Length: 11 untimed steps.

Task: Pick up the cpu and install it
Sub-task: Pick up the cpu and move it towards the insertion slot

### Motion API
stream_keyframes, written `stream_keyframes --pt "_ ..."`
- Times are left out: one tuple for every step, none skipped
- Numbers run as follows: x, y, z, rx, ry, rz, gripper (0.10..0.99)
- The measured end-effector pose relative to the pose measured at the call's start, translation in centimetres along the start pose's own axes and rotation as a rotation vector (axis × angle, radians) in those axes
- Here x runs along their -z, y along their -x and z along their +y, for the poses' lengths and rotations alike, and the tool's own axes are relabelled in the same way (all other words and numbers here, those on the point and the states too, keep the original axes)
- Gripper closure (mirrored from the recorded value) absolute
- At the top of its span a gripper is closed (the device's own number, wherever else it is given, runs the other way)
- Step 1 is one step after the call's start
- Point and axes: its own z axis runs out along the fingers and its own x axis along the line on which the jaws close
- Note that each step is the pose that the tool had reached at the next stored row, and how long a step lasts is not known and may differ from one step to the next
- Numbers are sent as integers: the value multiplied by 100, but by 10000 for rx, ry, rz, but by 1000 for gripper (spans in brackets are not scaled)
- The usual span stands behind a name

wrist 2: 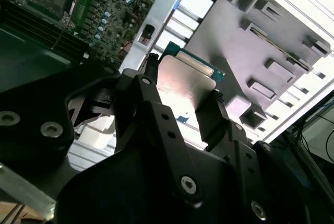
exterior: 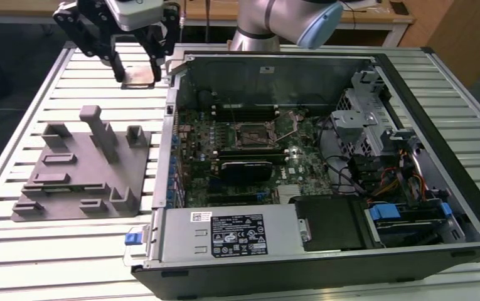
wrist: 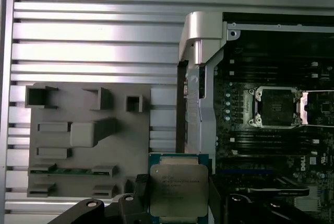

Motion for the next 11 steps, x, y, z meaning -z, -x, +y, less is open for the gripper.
stream_keyframes --pt "0 25 0 0 0 0 545" --pt "-1 50 0 0 0 0 545" --pt "-1 76 0 1 -1 0 545" --pt "-1 101 -1 1 0 0 545" --pt "-2 126 -1 0 0 0 545" --pt "-2 153 -1 0 0 1 545" --pt "-3 178 -1 0 0 0 545" --pt "-3 202 -1 0 0 0 545" --pt "-3 227 -1 1 -1 0 545" --pt "-4 254 -1 1 0 1 545" --pt "-4 282 -1 1 0 1 545"
